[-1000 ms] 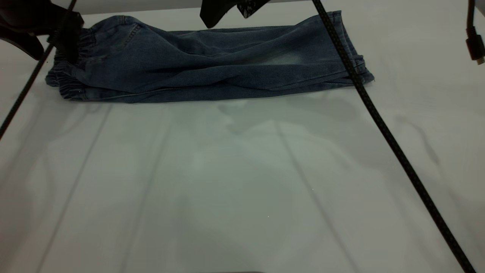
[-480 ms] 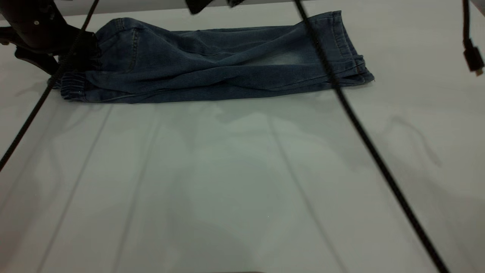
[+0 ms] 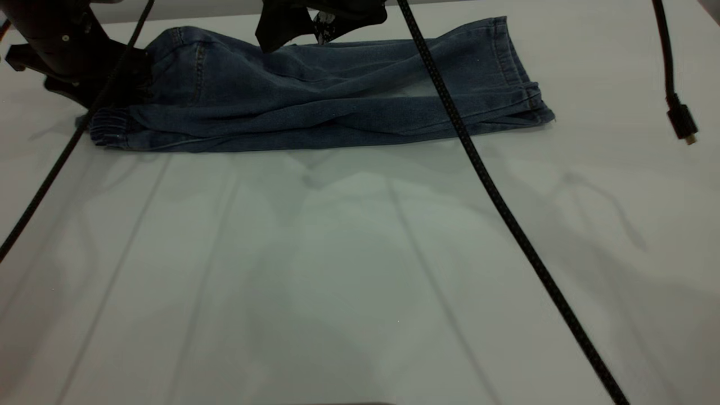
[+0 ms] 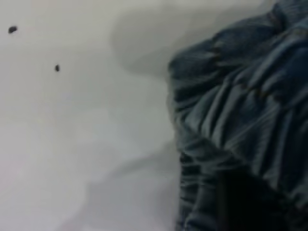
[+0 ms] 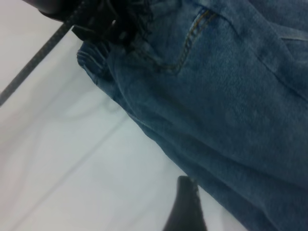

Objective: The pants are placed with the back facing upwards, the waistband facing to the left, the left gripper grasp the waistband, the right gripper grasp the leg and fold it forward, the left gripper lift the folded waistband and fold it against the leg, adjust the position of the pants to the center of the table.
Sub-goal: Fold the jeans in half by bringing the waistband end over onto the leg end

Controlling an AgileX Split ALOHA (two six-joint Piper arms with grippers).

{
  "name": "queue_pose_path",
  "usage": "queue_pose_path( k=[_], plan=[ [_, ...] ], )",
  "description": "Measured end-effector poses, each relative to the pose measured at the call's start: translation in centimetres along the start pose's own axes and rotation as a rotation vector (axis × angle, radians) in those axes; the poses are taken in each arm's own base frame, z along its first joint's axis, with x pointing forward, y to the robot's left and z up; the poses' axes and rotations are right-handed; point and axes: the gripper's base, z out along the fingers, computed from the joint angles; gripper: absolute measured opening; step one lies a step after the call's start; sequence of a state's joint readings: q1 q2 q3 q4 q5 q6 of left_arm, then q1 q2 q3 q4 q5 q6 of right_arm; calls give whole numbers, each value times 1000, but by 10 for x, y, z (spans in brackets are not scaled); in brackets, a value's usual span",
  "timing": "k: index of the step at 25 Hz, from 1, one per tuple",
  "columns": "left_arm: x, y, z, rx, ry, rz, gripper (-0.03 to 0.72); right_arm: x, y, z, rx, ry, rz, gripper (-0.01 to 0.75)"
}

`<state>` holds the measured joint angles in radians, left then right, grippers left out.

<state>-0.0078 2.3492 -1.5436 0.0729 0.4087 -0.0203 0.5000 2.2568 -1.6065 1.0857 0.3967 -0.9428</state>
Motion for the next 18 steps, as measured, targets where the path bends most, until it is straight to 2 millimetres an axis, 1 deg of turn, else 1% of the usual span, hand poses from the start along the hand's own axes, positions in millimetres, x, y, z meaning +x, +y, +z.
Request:
queue_pose_path(
  k=[2,3,4,7,10,13,18],
  plan=[
    [0,0,2,1,-10,0,137,-1,0,0,-1,-13,-3,497],
    [-1,-1,2,1,-16,-2,107,-2,0,0,2,-18,-8,497],
    [-1,0,2,1,-19,-3,97,-2,-1,0,10,-25,-13,497],
    [-4,0,-1,0,-26,-4,91,-4,-4,1,37,-49,-23,498],
    [-6,0,-8,-1,-23,-6,90,-2,-9,6,74,-68,-23,498],
    [-7,1,-18,-5,2,-4,86,6,-17,16,104,-71,-24,498],
    [-10,3,-43,-11,46,11,80,18,-26,35,123,-58,-81,498]
  ],
)
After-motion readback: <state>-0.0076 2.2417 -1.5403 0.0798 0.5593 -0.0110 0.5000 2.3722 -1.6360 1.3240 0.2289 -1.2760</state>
